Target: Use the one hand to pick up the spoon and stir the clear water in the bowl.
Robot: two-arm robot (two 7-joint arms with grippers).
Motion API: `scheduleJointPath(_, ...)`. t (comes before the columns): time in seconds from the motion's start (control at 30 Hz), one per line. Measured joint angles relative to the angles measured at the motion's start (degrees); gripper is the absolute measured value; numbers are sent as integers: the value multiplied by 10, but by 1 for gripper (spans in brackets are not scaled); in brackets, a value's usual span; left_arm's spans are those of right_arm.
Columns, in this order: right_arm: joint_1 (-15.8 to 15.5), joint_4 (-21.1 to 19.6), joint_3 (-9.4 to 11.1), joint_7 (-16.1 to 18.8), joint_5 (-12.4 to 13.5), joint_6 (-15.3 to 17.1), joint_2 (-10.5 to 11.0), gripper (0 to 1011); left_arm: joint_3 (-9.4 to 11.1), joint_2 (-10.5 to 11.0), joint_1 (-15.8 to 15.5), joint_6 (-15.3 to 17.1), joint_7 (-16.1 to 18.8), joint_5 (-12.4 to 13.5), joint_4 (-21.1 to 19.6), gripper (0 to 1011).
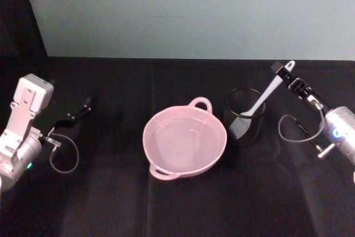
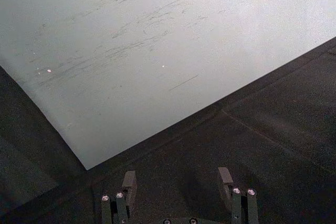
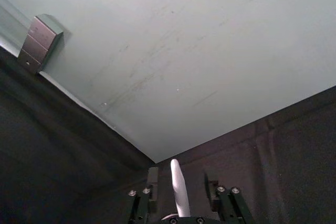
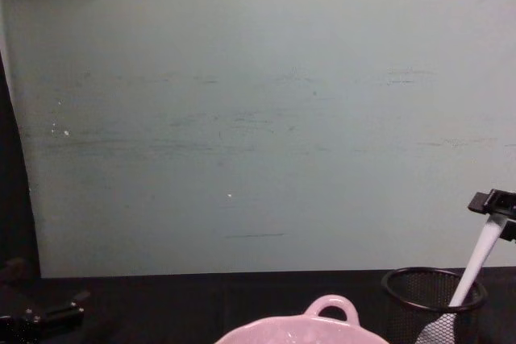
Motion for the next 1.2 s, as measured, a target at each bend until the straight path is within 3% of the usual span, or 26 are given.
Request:
scheduleJointPath(0.4,1,-7,-10,-4,17,-4,14,194,0,0,0,0,0,0,0,1011)
scheduleJointPath(0.57,1,-12,-18,-3,14,-16,22,121,0,0,0,0,0,0,0,1011)
scheduleJointPath(0.67,-1,-24,-25,-3,1,-30,31,121,0,0,0,0,0,0,0,1011)
scheduleJointPath(0.87,-3,-70,-46,-3,-62,-63,64,121,0,0,0,0,0,0,0,1011)
scheduleJointPath(1.03,7,-115,-57,-2,-117,-65,89,120,0,0,0,0,0,0,0,1011)
scheduleJointPath(1.2,25,-149,-63,2,-154,-55,109,121,0,0,0,0,0,0,0,1011)
